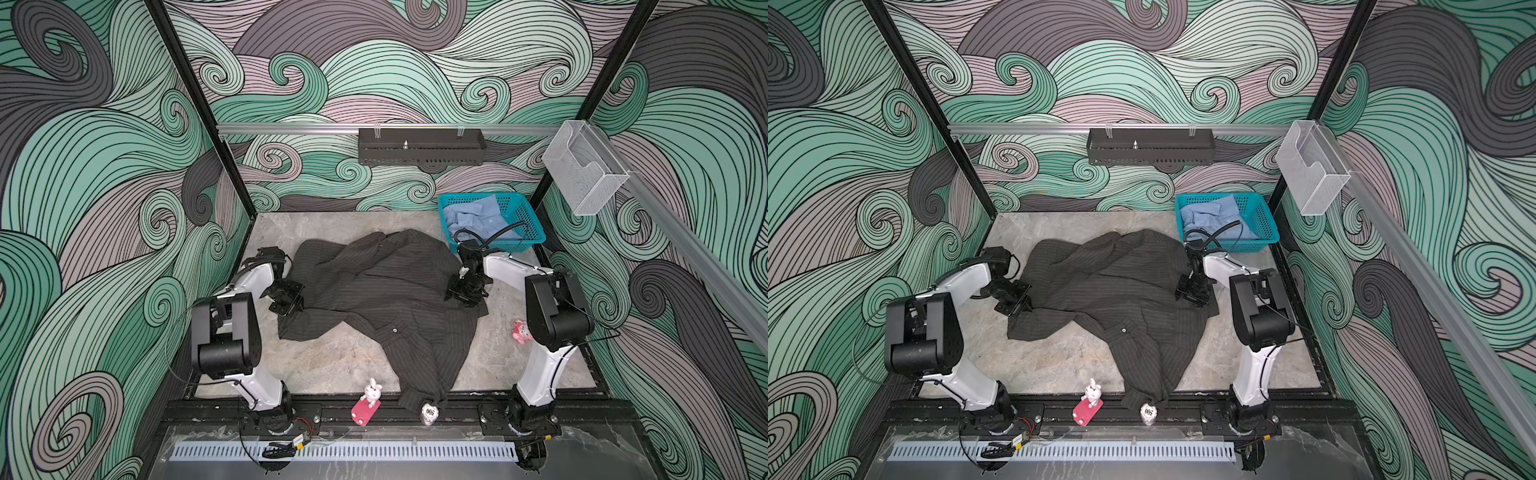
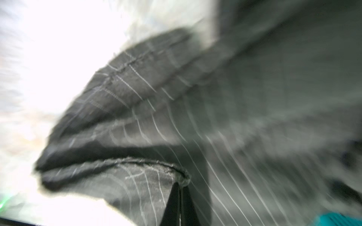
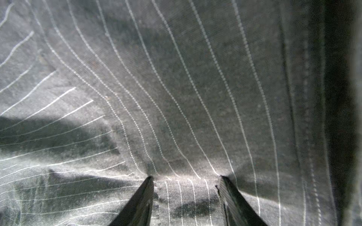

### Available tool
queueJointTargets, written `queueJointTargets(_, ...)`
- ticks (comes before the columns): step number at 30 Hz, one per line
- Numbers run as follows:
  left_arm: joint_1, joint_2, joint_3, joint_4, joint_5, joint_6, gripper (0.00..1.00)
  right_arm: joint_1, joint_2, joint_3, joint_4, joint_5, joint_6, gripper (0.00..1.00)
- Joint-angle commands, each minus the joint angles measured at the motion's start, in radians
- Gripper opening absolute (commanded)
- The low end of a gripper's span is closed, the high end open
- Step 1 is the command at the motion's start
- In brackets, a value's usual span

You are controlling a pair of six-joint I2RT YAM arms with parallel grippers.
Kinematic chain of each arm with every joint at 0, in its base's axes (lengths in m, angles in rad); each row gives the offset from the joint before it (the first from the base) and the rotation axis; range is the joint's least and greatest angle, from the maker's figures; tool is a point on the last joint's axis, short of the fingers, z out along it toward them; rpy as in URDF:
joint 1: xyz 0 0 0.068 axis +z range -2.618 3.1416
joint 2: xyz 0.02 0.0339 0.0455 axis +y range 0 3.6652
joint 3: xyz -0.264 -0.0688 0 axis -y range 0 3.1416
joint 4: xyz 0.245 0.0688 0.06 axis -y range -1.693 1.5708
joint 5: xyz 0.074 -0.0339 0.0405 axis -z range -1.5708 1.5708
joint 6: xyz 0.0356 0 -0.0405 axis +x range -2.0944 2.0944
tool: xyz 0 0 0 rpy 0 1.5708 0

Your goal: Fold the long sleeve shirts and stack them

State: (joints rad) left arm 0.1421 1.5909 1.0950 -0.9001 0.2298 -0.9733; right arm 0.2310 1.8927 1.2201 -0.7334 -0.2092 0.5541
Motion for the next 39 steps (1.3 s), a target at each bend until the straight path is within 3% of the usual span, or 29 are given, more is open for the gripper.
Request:
queueJointTargets(1,0.014,-0.16,0.066,-0.159,-0.091,0.093,0.0,-0.024,-0.003,-0.031,-0.036,0.065,-0.008,0.56)
queueJointTargets(8,0.023,-0.468,-0.104,-0.306,-0.2,0.151,0.0,-0.063,-0.006,-0.052,-0.034,0.103,-0.009,0.55)
queueJointTargets(15,0.04,-0.661,-0.336,-0.22,-0.293,0.112,0.0,-0.102,-0.003,-0.068,-0.03,0.146,-0.008,0.54)
queueJointTargets(21,0.035,-0.588,-0.324,-0.249,-0.137,0.136,0.0,-0.116,-0.033,-0.08,-0.03,0.181,-0.014,0.53)
queueJointTargets(23,0.034,-0.575,-0.315,-0.256,-0.093,0.153,0.3,-0.114,-0.051,-0.082,-0.029,0.15,-0.023,0.57)
queueJointTargets(26,0.031,-0.601,-0.224,-0.271,-0.065,0.172,0.5,-0.106,-0.094,-0.083,-0.03,0.098,-0.04,0.67)
queueJointTargets(27,0.03,-0.611,-0.183,-0.267,-0.061,0.175,0.53,-0.098,-0.108,-0.083,-0.035,0.09,-0.043,0.71)
queueJointTargets(30,0.021,-0.608,-0.099,-0.23,-0.073,0.18,0.53,-0.082,-0.156,-0.075,-0.057,0.084,-0.051,0.8)
queueJointTargets(33,0.02,-0.531,-0.09,-0.149,-0.057,0.177,0.47,-0.076,-0.18,-0.063,-0.074,0.083,-0.046,0.8)
queueJointTargets(39,-0.009,-0.247,-0.051,-0.01,0.049,0.169,0.43,-0.059,-0.159,-0.038,-0.09,0.088,-0.046,0.8)
